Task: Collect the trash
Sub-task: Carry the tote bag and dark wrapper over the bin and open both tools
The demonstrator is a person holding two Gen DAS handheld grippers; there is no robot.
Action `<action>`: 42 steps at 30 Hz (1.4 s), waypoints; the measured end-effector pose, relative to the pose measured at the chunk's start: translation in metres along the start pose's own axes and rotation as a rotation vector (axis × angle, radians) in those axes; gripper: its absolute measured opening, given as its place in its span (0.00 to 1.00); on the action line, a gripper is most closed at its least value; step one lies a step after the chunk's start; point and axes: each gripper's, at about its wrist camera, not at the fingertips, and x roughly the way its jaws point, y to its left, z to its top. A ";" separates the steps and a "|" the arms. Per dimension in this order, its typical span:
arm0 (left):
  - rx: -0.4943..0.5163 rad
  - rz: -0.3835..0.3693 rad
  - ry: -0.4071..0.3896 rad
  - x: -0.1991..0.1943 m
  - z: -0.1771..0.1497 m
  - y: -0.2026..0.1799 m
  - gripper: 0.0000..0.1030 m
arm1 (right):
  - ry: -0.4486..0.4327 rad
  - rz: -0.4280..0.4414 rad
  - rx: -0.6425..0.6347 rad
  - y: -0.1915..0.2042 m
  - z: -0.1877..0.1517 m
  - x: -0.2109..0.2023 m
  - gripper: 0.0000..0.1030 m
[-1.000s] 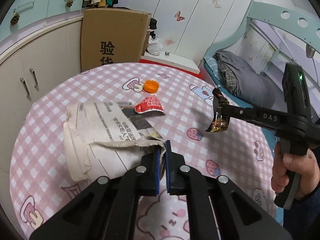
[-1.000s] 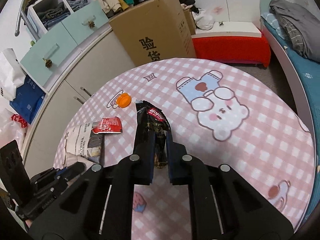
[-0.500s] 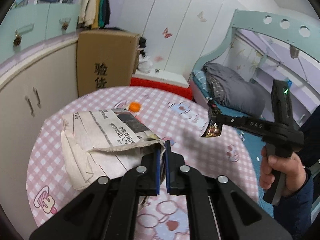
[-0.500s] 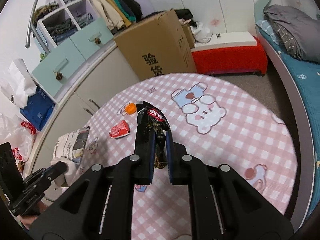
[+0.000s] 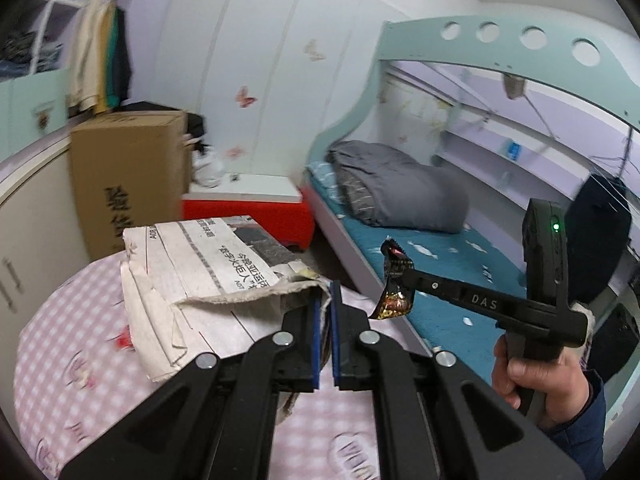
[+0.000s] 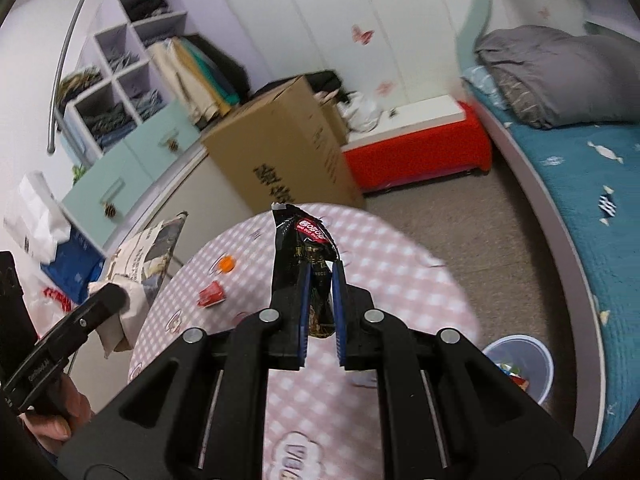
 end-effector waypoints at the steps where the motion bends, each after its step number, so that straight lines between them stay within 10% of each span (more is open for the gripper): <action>1: 0.011 -0.015 0.003 0.005 0.002 -0.009 0.04 | -0.012 -0.011 0.010 -0.008 0.001 -0.006 0.10; 23: 0.193 -0.349 0.275 0.180 -0.029 -0.209 0.04 | -0.078 -0.286 0.338 -0.223 -0.046 -0.093 0.10; 42: 0.248 -0.196 0.871 0.390 -0.160 -0.235 0.05 | 0.230 -0.333 0.570 -0.356 -0.136 0.030 0.10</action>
